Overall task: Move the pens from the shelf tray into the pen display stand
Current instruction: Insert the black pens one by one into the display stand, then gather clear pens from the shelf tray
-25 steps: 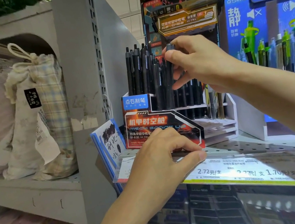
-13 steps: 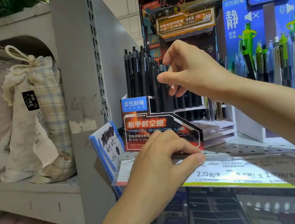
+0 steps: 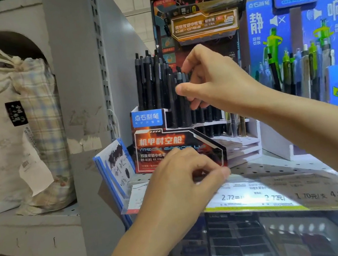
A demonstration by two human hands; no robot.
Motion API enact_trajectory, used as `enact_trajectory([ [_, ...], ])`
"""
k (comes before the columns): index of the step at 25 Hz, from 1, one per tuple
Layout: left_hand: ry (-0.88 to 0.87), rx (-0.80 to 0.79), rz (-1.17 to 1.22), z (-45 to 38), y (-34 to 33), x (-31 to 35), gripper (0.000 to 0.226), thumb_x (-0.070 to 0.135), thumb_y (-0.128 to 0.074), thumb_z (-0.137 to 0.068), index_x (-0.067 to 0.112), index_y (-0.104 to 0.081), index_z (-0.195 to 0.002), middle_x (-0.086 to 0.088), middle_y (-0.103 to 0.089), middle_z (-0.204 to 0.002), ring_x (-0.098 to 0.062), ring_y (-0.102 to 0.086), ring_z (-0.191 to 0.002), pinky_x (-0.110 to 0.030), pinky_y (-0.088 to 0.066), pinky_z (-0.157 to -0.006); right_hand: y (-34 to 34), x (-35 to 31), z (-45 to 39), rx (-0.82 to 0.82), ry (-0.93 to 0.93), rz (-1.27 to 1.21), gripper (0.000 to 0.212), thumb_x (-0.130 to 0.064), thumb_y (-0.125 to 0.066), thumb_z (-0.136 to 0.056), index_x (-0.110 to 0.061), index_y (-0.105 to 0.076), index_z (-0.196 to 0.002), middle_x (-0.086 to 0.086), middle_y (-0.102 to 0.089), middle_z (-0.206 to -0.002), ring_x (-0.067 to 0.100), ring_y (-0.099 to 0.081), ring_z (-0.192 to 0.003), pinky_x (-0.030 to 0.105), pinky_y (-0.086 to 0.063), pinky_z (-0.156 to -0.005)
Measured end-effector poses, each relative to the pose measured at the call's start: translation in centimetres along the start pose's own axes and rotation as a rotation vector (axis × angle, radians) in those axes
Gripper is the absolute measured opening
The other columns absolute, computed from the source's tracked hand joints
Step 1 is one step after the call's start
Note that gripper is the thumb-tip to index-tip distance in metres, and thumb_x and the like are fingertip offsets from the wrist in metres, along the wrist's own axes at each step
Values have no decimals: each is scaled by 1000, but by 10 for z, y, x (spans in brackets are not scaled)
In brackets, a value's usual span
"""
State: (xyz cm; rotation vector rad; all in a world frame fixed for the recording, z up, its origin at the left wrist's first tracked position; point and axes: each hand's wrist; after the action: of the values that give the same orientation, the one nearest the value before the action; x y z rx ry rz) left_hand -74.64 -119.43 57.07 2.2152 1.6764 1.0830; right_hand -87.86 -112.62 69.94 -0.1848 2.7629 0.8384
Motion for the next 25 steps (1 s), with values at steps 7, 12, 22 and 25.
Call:
enact_trajectory([
  [7,-142,54,203,-17,-36,40,11,34,-64,-90,28,-72,-86,11,-70,-77,-7,-65,-75,-26,-48,-66,42,13,75,280,-5,179,19,-31,-64,-92,-19,-60,-106,-5,-65,-74,8,-58,-67,37,-51,-73],
  [12,-248,-64,360,-27,-116,115,11,29,-64,-85,24,-73,-88,11,-72,-78,-6,-64,-73,-18,-48,-68,130,42,153,327,-159,337,11,-19,-59,-96,-14,-64,-104,-1,-70,-81,19,-65,-79,43,-50,-80],
  [22,-392,-232,517,-42,-330,356,11,38,-68,-89,28,-73,-90,14,-70,-78,-1,-64,-73,-22,-50,-72,418,160,344,476,-525,558,6,-18,-63,-93,-13,-65,-96,7,-69,-81,27,-66,-79,54,-56,-76],
  [25,-395,-260,545,-45,-403,434,15,38,-68,-90,24,-74,-91,11,-71,-78,-2,-64,-73,-24,-49,-72,501,195,400,465,-612,622,8,-20,-63,-92,-14,-67,-96,3,-68,-82,26,-66,-82,54,-55,-79],
])
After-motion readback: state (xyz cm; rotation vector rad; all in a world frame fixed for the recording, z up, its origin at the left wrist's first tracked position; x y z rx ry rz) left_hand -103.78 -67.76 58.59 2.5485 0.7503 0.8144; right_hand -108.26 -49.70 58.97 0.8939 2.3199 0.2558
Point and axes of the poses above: each hand's wrist, its own z-axis away from the middle knuckle, its own y-axis out of the back of the hand, x = y × z
